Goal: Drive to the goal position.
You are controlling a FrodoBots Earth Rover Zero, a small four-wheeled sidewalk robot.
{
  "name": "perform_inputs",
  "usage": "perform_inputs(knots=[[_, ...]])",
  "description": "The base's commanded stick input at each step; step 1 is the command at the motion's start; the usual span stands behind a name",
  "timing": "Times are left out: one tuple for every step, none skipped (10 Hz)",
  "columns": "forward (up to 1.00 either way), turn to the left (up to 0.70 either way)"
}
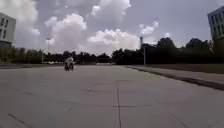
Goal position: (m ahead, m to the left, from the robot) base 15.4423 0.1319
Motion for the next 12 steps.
perform_inputs(knots=[[0.70, 0.06], [0.70, 0.06], [0.70, 0.06], [0.70, 0.06], [0.70, 0.06], [0.70, 0.06], [0.70, 0.06], [0.70, 0.06], [0.70, 0.06], [0.70, 0.06], [0.70, 0.06], [0.70, 0.06]])
